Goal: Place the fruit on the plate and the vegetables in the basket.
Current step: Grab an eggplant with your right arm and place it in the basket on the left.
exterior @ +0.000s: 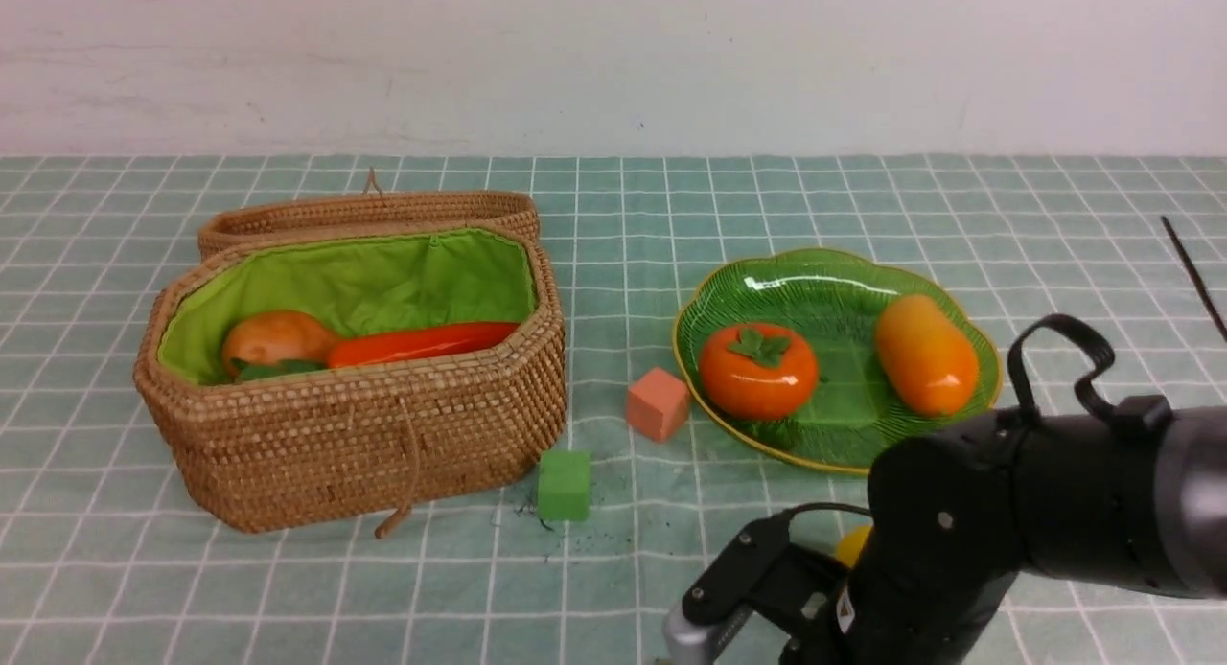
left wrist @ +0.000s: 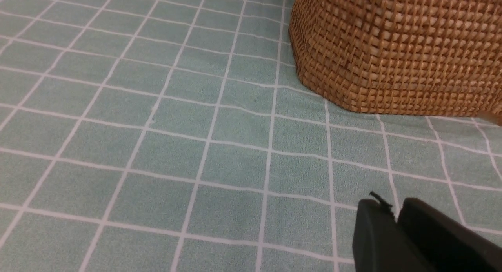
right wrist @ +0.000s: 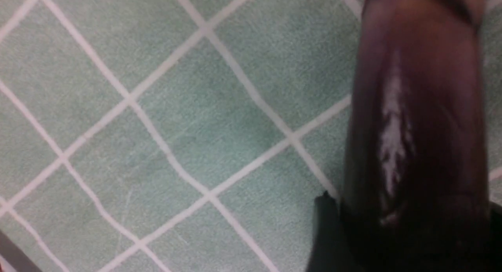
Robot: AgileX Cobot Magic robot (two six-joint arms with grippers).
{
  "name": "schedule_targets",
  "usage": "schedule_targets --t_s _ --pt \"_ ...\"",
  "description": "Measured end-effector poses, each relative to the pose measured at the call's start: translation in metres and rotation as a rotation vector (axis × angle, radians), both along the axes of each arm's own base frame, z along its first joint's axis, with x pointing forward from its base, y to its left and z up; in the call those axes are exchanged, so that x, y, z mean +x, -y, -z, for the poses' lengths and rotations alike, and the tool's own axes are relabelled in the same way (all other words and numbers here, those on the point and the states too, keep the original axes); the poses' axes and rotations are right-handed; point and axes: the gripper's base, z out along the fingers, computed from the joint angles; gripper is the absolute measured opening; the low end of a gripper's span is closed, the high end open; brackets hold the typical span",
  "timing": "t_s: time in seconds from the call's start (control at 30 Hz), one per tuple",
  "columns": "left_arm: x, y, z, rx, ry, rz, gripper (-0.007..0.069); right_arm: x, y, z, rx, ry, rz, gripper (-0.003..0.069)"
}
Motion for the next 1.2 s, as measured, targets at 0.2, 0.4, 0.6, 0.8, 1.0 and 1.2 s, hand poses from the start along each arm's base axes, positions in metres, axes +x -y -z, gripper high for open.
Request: schedule_targets --t_s 0.2,0.4,0.6,0.8,1.0,1.2 --pt "0.0 0.0 0.0 0.0 0.0 0.0 0.0088 0.014 -0.021 -0.041 0.057 -0.031 -0.035 0.0384" --pt "0.0 0.0 0.0 0.0 0.0 0.0 0.009 0.052 -0.053 -0.117 0.251 0.227 -0.087 0.0384" --pt "0.0 0.0 0.0 0.0 0.0 0.0 0.0092 0.096 -0.086 -0.185 0.474 0.563 -0.072 0.0384" --pt "0.0 0.0 0.0 0.0 0.0 0.0 0.0099 0.15 -0.131 -0.19 0.659 0.722 0.039 0.0384" --pt "0.0 0.0 0.0 0.0 0.0 0.0 0.0103 0.178 -0.151 -0.148 0.668 0.707 0.13 0.0398" --pt "0.0 0.0 0.0 0.0 0.0 0.0 0.0103 0.179 -0.15 -0.138 0.594 0.687 0.109 0.0643"
